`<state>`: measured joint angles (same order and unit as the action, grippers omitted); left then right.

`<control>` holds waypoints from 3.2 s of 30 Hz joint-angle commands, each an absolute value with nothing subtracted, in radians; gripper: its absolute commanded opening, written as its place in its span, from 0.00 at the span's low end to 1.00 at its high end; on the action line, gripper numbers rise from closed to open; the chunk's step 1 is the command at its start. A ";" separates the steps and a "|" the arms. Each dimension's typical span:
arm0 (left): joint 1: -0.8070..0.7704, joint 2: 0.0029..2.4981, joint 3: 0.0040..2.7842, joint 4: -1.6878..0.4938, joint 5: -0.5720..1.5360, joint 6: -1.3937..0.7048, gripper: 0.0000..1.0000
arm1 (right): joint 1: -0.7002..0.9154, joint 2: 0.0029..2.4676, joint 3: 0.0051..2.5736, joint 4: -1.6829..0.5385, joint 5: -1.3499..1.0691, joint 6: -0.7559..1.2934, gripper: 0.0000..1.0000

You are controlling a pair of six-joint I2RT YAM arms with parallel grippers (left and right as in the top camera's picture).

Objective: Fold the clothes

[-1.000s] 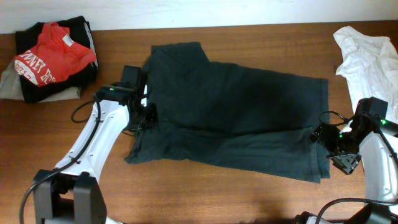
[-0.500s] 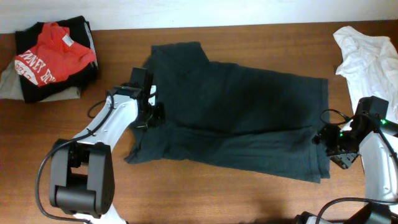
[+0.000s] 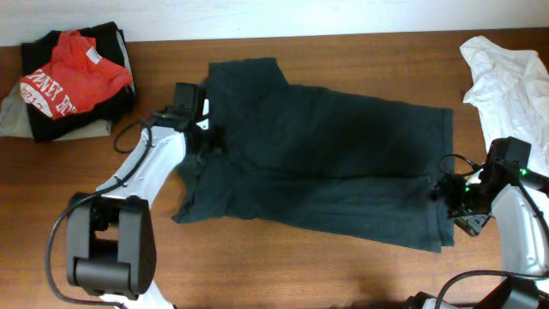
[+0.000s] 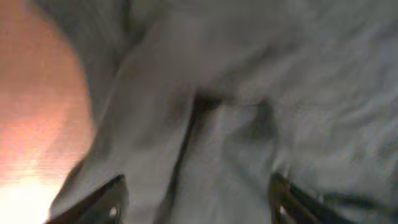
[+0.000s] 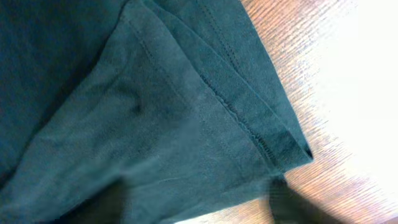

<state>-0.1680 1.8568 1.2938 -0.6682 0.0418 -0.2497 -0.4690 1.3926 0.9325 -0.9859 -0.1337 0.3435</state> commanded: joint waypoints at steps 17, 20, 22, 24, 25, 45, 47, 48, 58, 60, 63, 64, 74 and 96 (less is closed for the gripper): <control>-0.207 1.819 1.196 -0.866 0.117 -0.231 0.01 | -0.471 1.394 0.694 -0.773 -0.259 0.379 0.04; -0.207 1.819 1.150 -0.828 0.141 -0.231 0.01 | -0.471 1.394 0.690 -0.768 -0.258 0.392 0.04; -0.207 1.819 1.113 -0.789 0.142 -0.231 0.01 | -0.471 1.402 0.690 -0.759 -0.258 0.401 0.04; -0.207 1.819 1.081 -0.732 0.133 -0.242 0.01 | -0.471 1.453 0.690 -0.735 -0.258 0.401 0.04; -0.205 1.819 1.080 -0.730 0.123 -0.246 0.01 | -0.471 1.488 0.690 -0.730 -0.258 0.401 0.04; 0.219 1.816 1.080 -0.791 -0.095 -0.420 0.01 | -0.471 1.679 0.895 -0.786 -0.145 0.472 0.04; 0.244 1.787 1.082 -0.796 -0.094 -0.423 0.01 | -0.472 1.679 0.936 -0.831 -0.070 0.473 0.04; 0.246 1.739 1.082 -0.798 -0.094 -0.422 0.01 | -0.472 1.677 0.986 -0.884 -0.015 0.481 0.04; 0.082 1.706 1.112 -0.448 0.260 -0.156 0.01 | -0.292 1.677 1.198 -1.060 -0.232 0.370 0.04; 0.080 1.764 1.154 -0.398 0.259 -0.109 0.01 | -0.216 1.677 1.198 -1.051 -0.224 0.371 0.04; 0.078 1.863 1.216 -0.347 0.274 -0.103 0.01 | -0.121 1.677 1.198 -1.043 -0.195 0.377 0.04; 0.078 1.896 1.234 -0.336 0.274 -0.103 0.01 | -0.093 1.677 1.198 -1.042 -0.185 0.402 0.04; 0.072 2.000 1.252 -0.322 0.274 -0.103 0.01 | -0.052 1.677 1.198 -1.038 -0.169 0.424 0.04; 0.073 2.056 1.294 -0.404 -0.149 -0.054 0.01 | -0.052 1.677 1.185 -1.044 -0.164 0.424 0.04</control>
